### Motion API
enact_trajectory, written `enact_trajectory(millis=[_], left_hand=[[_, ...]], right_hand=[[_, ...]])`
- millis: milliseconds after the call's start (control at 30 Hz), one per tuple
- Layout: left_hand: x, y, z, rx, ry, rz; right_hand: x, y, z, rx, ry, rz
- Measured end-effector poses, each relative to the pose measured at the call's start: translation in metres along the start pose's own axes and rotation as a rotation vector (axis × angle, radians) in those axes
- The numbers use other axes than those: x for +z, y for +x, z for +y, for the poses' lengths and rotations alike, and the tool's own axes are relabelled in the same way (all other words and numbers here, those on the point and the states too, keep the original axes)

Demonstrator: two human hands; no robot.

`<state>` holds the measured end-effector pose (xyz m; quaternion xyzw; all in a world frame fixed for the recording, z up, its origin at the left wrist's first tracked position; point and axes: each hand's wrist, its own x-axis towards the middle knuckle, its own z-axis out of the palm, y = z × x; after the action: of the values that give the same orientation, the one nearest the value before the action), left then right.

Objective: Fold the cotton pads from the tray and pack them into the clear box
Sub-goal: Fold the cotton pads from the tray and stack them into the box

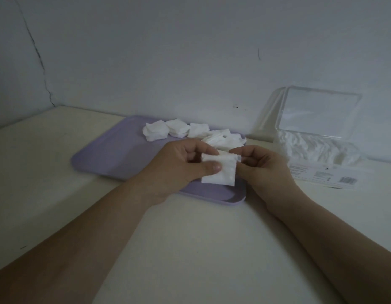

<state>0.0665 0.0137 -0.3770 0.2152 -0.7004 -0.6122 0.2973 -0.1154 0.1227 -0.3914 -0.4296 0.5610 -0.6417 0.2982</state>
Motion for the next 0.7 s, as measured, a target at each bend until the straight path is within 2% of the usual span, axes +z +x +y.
enact_trajectory(millis=[167, 300, 500, 567, 633, 700], left_hand=[[0.004, 0.0, -0.003, 0.029, 0.075, 0.094], [0.006, 0.0, -0.003, 0.053, 0.103, 0.096], [0.008, 0.001, -0.006, 0.086, 0.194, 0.181], [0.008, 0.0, -0.006, 0.081, 0.24, 0.2], [0.01, -0.003, -0.001, 0.077, 0.26, 0.181], [0.006, -0.002, 0.005, 0.064, 0.21, 0.231]], right_hand=[[0.0, 0.0, -0.001, 0.013, -0.025, -0.066], [0.0, 0.0, -0.001, 0.014, -0.008, -0.124], [-0.002, -0.001, -0.008, 0.105, 0.127, -0.204], [0.001, -0.003, -0.007, 0.088, 0.099, -0.233], [0.004, -0.003, -0.003, 0.052, 0.014, -0.176], [0.004, -0.003, -0.001, 0.01, -0.079, -0.077]])
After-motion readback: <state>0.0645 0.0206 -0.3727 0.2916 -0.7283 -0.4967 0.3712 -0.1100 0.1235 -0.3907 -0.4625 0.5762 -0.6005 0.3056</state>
